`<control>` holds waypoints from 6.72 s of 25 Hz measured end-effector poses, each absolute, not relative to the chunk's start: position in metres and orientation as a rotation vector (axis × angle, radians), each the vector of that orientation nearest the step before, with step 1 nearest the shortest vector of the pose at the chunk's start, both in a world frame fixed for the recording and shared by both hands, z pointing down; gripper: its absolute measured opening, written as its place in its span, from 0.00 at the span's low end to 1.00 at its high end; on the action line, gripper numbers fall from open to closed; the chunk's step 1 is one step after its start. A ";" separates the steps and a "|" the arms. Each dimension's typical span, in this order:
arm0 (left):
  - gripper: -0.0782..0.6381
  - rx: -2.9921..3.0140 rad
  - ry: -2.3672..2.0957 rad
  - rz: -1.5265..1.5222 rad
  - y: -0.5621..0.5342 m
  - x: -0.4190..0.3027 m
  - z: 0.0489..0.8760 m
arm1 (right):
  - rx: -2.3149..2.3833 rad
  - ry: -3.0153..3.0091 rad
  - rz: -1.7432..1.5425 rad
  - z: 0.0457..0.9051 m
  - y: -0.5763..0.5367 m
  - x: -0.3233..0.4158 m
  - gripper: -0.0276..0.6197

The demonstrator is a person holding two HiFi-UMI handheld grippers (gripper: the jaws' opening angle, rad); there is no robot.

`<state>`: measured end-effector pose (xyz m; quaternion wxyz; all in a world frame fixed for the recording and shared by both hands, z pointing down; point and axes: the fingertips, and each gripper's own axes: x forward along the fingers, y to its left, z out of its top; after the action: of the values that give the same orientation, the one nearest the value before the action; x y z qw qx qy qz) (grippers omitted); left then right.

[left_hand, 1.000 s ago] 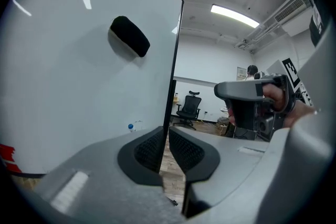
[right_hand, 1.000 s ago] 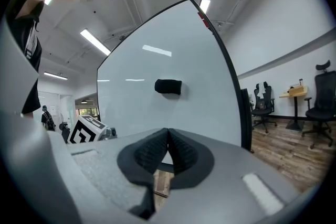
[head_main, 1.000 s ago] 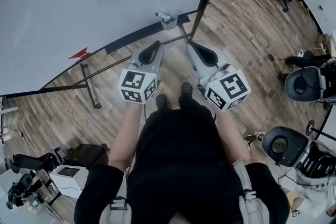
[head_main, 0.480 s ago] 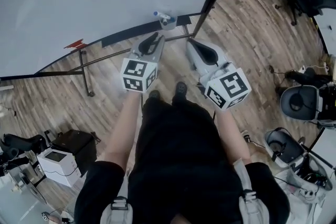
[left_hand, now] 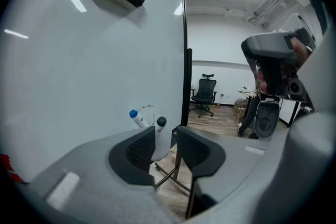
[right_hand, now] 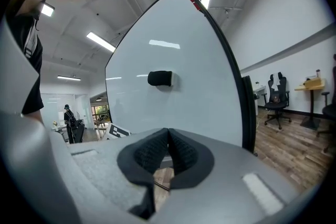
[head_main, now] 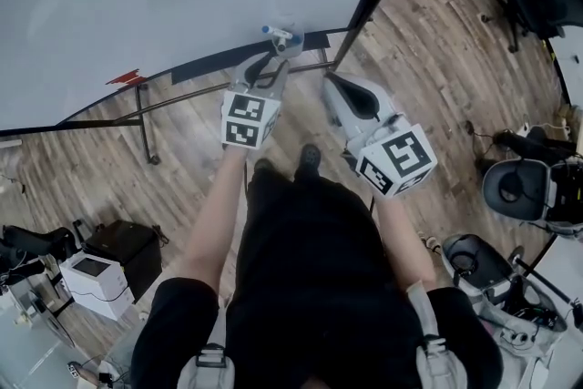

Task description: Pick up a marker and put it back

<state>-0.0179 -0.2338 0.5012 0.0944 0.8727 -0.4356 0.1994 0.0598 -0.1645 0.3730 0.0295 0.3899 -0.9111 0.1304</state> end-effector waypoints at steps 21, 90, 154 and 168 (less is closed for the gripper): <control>0.26 2.586 -1.386 0.643 -0.267 -0.004 0.515 | 1.202 -2.784 0.418 0.382 -0.176 0.080 0.05; 0.22 2.729 -1.501 0.088 -0.224 -0.033 0.351 | 1.255 -2.848 0.348 0.353 -0.166 0.081 0.05; 0.22 2.672 -1.437 0.165 -0.271 -0.030 0.448 | 1.334 -2.791 0.413 0.365 -0.170 0.109 0.05; 0.21 2.673 -1.440 0.186 -0.247 -0.033 0.440 | 1.334 -2.807 0.480 0.379 -0.163 0.108 0.05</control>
<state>-0.0329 -0.2471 0.4400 0.0499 0.8776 -0.4728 0.0611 0.1085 -0.1626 0.3793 -0.0016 0.4243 -0.8926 0.1526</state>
